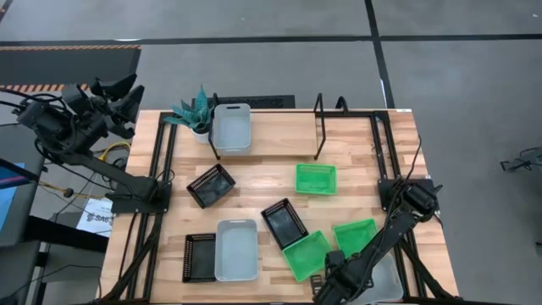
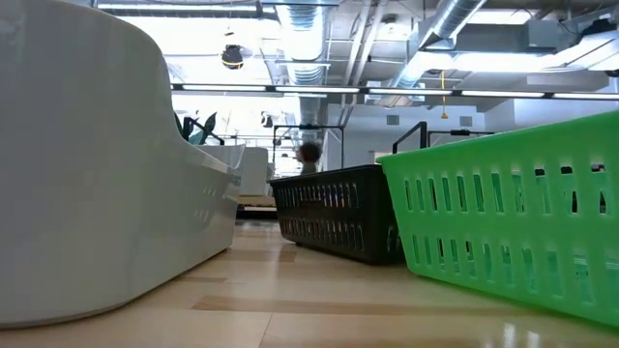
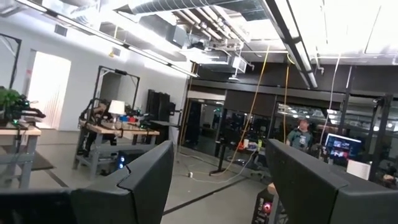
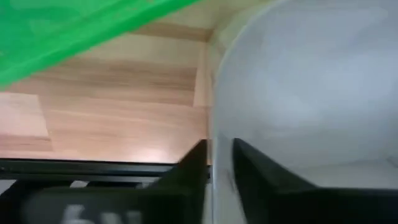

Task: Stack baskets on shelf by color
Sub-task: Stack the right gray bin on the gray bin on the shelf

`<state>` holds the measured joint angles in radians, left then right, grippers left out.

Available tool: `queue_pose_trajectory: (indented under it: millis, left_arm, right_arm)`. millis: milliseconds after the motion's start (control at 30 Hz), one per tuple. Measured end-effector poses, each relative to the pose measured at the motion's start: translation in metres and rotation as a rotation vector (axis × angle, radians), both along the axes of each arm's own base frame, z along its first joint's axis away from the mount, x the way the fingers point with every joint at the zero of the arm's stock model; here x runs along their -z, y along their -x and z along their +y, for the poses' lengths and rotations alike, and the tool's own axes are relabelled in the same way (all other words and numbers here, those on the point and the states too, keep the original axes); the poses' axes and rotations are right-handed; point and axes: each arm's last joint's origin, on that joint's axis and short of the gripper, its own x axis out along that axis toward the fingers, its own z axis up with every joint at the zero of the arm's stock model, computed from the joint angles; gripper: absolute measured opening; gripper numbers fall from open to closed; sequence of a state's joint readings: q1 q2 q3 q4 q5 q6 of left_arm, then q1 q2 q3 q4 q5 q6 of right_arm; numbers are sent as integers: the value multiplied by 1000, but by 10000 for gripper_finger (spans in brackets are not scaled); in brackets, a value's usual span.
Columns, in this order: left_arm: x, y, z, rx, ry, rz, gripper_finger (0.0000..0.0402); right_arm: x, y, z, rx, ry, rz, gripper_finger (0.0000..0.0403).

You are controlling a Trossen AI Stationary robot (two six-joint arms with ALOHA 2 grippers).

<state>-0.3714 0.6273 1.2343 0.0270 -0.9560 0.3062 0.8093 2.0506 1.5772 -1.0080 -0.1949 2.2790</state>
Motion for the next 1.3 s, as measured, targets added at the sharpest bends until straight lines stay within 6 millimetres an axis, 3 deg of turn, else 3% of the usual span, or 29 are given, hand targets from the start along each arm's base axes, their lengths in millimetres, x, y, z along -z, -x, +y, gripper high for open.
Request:
queue_pose_trajectory:
  millis: [100, 267, 400, 467, 567, 700, 867, 1000, 1133, 1300]
  left_arm:
    - [-2, 1, 1, -11, -10, -12, 244]
    - [-3, 2, 1, -20, -24, -9, 244]
    - [-3, 2, 1, -21, -23, -10, 244]
    - [-3, 2, 1, -21, -22, -12, 244]
    - [-3, 2, 1, -21, -22, -14, 244]
    - [-3, 2, 1, -24, -27, -10, 244]
    - [-3, 2, 1, -36, -52, 12, 244]
    - [-3, 2, 1, -35, -49, 9, 244]
    - [-3, 2, 1, -34, -48, 9, 244]
    - [-3, 2, 1, -37, -47, 14, 244]
  right_arm:
    - [0, -1, 2, -27, -37, -2, 14]
    - [-4, -5, 8, -36, -105, -27, 7]
    - [-26, -12, 15, -68, -165, -92, 4]
    - [-45, -13, 16, -95, -204, -137, 3]
    - [-89, -11, 15, -95, -274, -206, 3]
    - [-152, 4, -4, -91, -295, -271, 2]
    - [-232, 27, -65, -19, -136, -428, 1]
    - [-272, 26, -129, -64, 148, -672, 1]
    - [-295, 9, -198, -243, 388, -802, 1]
    - [-298, -25, -277, -619, 692, -791, 1]
